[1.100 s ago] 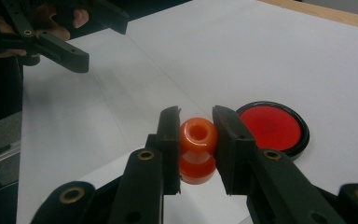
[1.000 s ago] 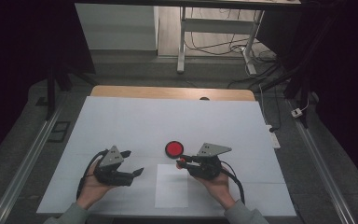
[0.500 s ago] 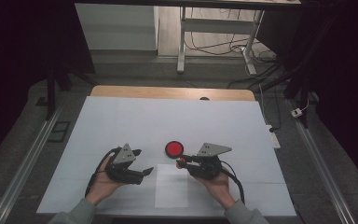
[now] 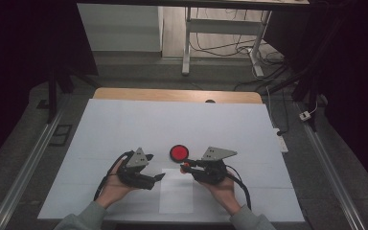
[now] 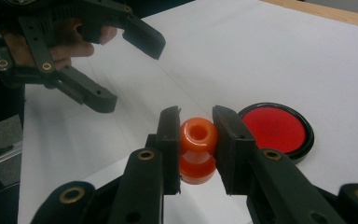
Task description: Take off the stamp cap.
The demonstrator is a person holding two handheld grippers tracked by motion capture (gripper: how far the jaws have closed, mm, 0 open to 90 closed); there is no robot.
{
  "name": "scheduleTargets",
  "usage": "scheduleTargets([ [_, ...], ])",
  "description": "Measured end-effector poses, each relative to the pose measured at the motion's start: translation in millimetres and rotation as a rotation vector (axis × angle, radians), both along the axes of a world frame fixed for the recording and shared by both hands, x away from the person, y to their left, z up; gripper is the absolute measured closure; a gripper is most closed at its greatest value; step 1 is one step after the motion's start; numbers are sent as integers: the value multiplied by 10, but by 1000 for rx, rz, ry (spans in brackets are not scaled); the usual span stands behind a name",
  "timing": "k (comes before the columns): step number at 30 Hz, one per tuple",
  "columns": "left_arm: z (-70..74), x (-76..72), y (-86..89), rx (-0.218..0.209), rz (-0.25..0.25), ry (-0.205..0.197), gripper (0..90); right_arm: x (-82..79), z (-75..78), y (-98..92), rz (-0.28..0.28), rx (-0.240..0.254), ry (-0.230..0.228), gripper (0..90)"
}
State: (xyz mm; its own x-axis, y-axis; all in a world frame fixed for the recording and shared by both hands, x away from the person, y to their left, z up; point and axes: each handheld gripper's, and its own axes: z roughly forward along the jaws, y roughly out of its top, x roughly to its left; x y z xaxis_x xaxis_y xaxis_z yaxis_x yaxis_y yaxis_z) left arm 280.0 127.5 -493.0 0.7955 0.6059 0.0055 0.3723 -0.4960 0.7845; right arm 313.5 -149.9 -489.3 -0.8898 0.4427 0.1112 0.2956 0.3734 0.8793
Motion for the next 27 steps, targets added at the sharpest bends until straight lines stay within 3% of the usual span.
scheduleTargets([
  [27,-18,40,-264,-10,-69,20,226,-15,11,23,3,23,-17,719],
])
